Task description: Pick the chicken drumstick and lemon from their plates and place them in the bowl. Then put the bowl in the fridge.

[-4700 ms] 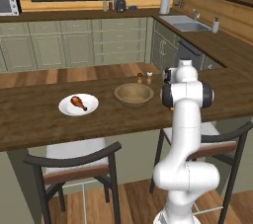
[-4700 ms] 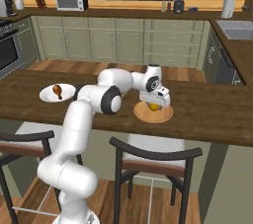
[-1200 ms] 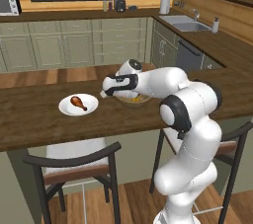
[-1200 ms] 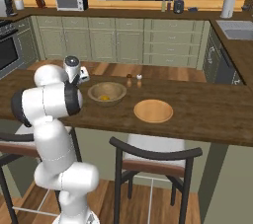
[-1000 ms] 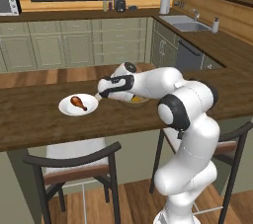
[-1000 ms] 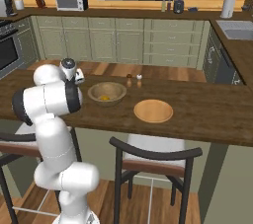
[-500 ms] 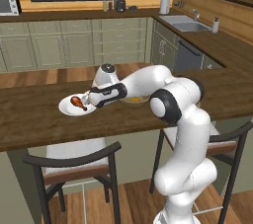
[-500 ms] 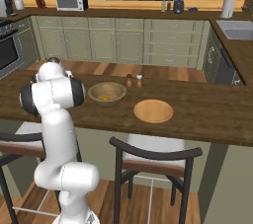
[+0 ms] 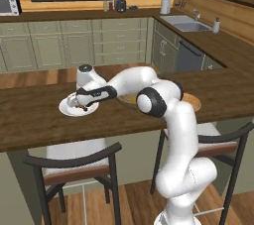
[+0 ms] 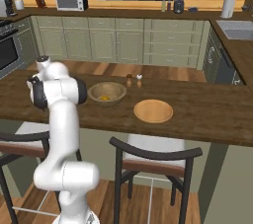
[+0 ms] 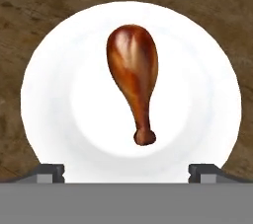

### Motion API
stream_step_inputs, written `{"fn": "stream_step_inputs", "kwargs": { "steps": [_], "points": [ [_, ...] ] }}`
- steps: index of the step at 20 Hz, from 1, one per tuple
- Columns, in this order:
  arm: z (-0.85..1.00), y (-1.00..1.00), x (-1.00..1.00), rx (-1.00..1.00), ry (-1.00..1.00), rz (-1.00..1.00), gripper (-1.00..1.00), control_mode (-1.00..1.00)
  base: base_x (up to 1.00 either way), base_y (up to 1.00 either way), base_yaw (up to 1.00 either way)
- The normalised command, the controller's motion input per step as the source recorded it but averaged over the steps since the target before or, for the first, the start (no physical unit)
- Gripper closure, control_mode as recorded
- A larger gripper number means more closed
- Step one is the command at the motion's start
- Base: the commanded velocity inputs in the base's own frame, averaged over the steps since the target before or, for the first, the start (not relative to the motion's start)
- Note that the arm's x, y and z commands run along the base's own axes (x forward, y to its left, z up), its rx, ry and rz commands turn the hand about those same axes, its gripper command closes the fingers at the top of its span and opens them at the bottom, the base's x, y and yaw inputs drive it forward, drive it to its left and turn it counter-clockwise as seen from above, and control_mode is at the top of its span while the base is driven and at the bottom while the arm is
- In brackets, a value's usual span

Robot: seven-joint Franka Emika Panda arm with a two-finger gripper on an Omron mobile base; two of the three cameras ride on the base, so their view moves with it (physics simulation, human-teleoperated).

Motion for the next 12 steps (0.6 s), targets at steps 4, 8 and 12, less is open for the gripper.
{"fn": "stream_step_inputs", "kwargs": {
  "steps": [4, 8, 12],
  "points": [
    [-0.21, -0.04, 0.5, 0.0, 0.32, 0.0, -1.0, -1.0, 0.0, 0.0, 0.0],
    [-0.47, -0.11, 0.04, -0.01, 0.11, 0.0, -1.0, -1.0, 0.0, 0.0, 0.0],
    [-0.72, -0.03, -0.09, -0.04, 0.04, 0.0, -1.0, -1.0, 0.0, 0.0, 0.0]
  ]
}}
